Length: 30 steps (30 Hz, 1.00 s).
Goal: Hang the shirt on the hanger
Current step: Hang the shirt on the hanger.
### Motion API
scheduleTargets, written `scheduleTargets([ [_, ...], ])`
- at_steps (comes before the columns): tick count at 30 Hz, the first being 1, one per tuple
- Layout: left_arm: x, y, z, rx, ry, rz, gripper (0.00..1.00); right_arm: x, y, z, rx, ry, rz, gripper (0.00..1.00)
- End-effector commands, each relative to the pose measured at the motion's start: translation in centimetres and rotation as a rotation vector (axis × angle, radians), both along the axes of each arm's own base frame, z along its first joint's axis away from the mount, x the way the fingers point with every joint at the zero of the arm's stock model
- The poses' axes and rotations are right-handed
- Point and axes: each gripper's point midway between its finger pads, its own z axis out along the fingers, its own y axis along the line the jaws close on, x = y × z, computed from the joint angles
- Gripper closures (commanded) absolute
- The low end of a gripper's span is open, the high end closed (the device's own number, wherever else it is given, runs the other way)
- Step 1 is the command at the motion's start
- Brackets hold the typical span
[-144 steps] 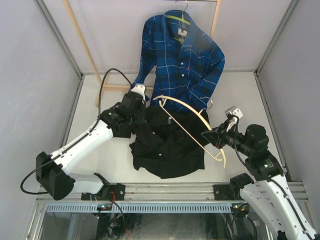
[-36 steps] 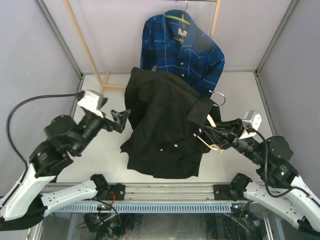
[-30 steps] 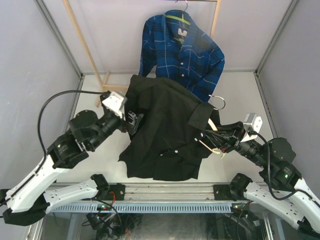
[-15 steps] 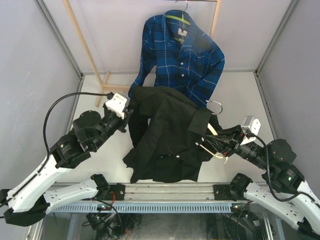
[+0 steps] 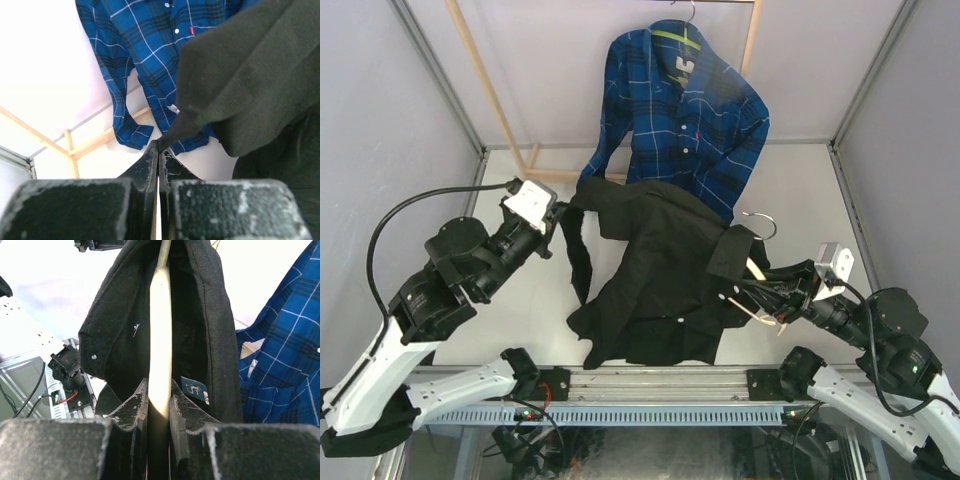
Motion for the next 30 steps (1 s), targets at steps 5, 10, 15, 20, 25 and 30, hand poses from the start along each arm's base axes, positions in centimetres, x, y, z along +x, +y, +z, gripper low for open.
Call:
scheduleTargets([
  [5,0.2,1.0,4.8,-0.027,-0.099,0.018,1.00,-1.3,-1.1,2.6,0.041,-0.085,0.014,1.00],
  [10,0.9,1.5,6.2,-0.030,-0.118,0.062,1.00,-2.2,-0.6,2.2,0.016,-0.095,0.073,1.00],
  [15,1.8,2.8,7.3,-0.046,-0.126,0.150,1.00,-2.4,-0.5,1.9,0.006,-0.096,0.087,1.00],
  [20,2.6,3.6,6.9,-0.048,-0.103,0.203,1.00,-2.9,-0.5,2.0,0.009,-0.099,0.109,1.00],
  [25,3.6,3.8,5.8,-0.034,-0.066,0.234,0.96,-3.3,-0.2,2.2,0.015,-0.106,0.136,1.00],
  [30,3.2,3.1,5.5,-0.058,-0.075,0.186,0.70,-2.4,-0.2,2.2,0.023,-0.078,0.100,1.00],
])
